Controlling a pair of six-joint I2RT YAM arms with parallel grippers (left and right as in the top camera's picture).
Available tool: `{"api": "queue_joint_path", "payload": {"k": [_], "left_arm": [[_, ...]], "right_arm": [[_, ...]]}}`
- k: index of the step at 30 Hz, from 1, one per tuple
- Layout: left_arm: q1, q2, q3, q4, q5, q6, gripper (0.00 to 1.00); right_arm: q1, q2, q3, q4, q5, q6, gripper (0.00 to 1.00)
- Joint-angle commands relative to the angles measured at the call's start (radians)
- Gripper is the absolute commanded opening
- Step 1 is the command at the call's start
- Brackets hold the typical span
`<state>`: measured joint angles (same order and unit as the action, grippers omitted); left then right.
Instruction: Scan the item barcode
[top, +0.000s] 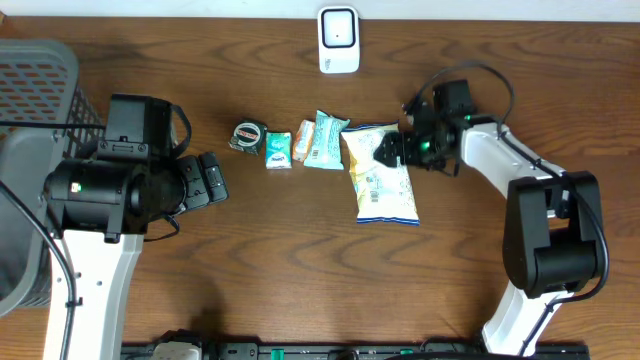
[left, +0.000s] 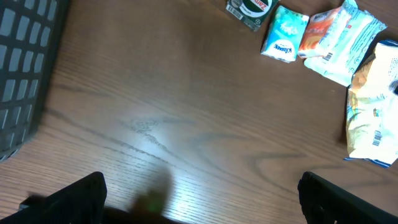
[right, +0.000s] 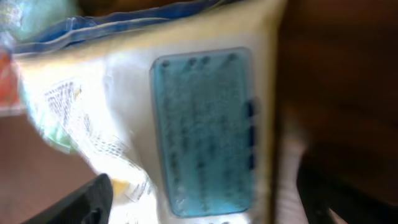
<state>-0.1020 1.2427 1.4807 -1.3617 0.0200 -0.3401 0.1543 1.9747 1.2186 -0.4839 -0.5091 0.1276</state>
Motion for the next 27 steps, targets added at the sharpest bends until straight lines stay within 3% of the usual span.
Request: {"api": "queue_joint_path", "payload": {"k": [1,3,4,5,11,17,21,27], "left_arm": [[0.0,-0.001,0.004,-0.003,-0.003,-0.002,0.98],[0.0,-0.001,0.004,-0.003,-0.003,-0.002,0.98],[0.0,-0.001,0.004,-0.003,-0.003,-0.002,0.98],[0.0,-0.001,0.004,-0.003,-0.003,-0.002,0.98],[0.0,-0.001,0.004,-0.003,-0.003,-0.002,0.98],[0.0,-0.001,0.004,-0.003,-0.003,-0.002,0.98],[0.0,-0.001,0.004,-0.003,-0.003,-0.002,0.98],[0.0,-0.001,0.004,-0.003,-0.003,-0.002,0.98]], "right_arm": [[0.013,0.001,-0.065,0.039,-0.1,0.007,0.74],[0.034,0.002,-0.096,0.064,-0.099,0.006,0.43],[0.043,0.002,-0.104,0.073,-0.093,0.006,0.17],[0.045,0.002,-0.105,0.073,-0.091,0.006,0.03],[0.027,-0.021,-0.079,0.089,-0.129,0.081,0.01],[-0.026,-0.173,-0.002,0.127,-0.201,0.081,0.01],[-0.042,-0.367,0.003,0.298,-0.188,0.056,0.01],[-0.021,-0.477,0.003,0.48,-0.114,0.052,0.01]]}}
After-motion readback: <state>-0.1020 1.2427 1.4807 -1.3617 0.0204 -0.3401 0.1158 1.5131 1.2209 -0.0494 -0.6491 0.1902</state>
